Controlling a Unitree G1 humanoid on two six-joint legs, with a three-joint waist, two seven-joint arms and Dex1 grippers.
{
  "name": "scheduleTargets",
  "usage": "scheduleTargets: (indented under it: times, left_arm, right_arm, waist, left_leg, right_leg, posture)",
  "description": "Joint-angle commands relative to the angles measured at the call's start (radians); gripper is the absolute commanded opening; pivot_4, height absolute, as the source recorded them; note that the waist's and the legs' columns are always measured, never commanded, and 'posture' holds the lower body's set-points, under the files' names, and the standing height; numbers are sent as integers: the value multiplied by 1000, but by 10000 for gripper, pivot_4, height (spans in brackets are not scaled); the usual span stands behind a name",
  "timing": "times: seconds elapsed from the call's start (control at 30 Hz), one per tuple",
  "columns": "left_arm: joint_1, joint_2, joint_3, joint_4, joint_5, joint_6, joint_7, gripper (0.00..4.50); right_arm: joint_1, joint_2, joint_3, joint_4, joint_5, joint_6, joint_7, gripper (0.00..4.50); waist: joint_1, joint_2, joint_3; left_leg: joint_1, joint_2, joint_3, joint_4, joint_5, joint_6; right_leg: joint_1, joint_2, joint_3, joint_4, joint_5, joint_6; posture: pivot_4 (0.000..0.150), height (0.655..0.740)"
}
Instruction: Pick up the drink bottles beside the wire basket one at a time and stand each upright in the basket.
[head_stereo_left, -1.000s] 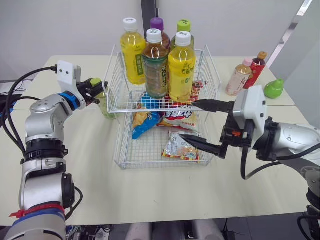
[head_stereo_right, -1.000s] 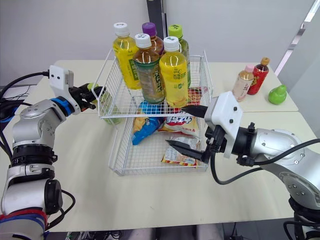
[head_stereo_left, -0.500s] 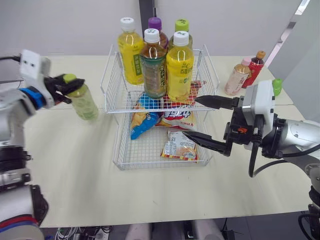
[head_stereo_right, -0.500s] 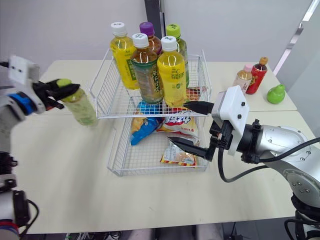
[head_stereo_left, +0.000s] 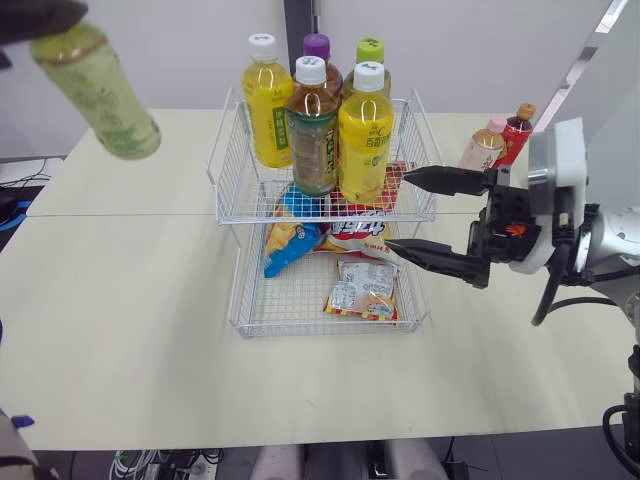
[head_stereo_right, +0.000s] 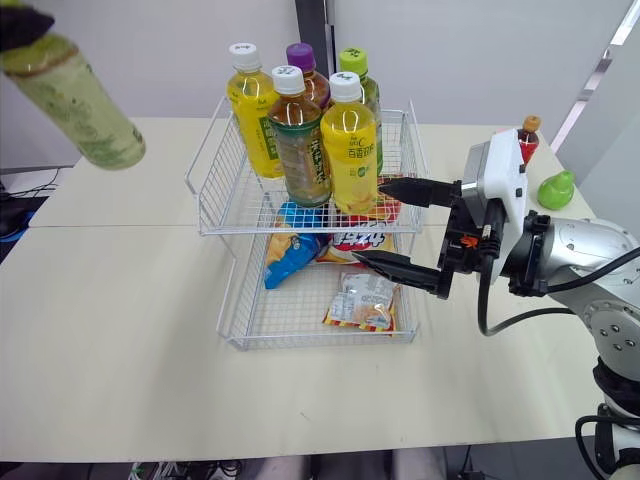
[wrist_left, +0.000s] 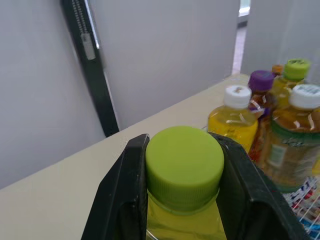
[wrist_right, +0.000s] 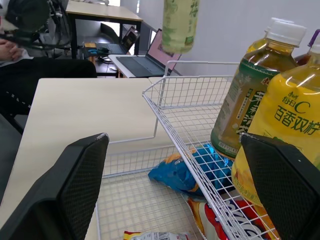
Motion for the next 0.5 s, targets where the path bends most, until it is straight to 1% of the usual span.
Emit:
scheduleTargets:
  times: [0.03, 0.13, 0.23, 0.33, 0.5]
  left_arm:
    - [-139, -29, -34, 10, -2, 71, -49, 13679]
    - [-207, -91, -49, 15, -18, 124, -74, 13679]
    - [-209, -147, -62, 4, -16, 123, -88, 13679]
    - [-176, -190, -77, 0, 6, 76, -89, 13680]
    - [-68, -239, -89, -37, 36, -19, -84, 13680]
  right_arm:
    - [-5, -14, -37, 0, 4, -23, 15, 45000]
    - [-1, -13, -41, -1, 2, -24, 12, 45000]
    - [-6, -7, -35, -2, -2, -20, -1, 45000]
    - [-16, -1, -28, -2, -5, -17, -13, 45000]
    - [-20, -2, -27, -2, -5, -12, -21, 45000]
  waist:
    - [-2, 0, 0]
    - [-3, 2, 1]
    - [-5, 2, 1]
    - [-7, 2, 1]
    - [-8, 3, 2]
  left_leg:
    - [0, 1, 0, 0, 0, 0]
    - [0, 2, 0, 0, 0, 0]
    - [0, 4, 0, 0, 0, 0]
    - [0, 4, 1, 0, 0, 0]
    - [0, 4, 1, -1, 0, 0]
  right_leg:
    - [0, 0, 0, 0, 0, 0]
    - [-1, 0, 1, 1, 0, 0]
    - [-1, 0, 1, 1, 0, 0]
    - [-1, 0, 2, 1, 1, -2]
    - [-2, 0, 2, 1, 2, -4]
  posture:
    - [1500, 7400]
    - [1500, 7400]
    - [1500, 7400]
    - [1500, 7400]
    - [1500, 7400]
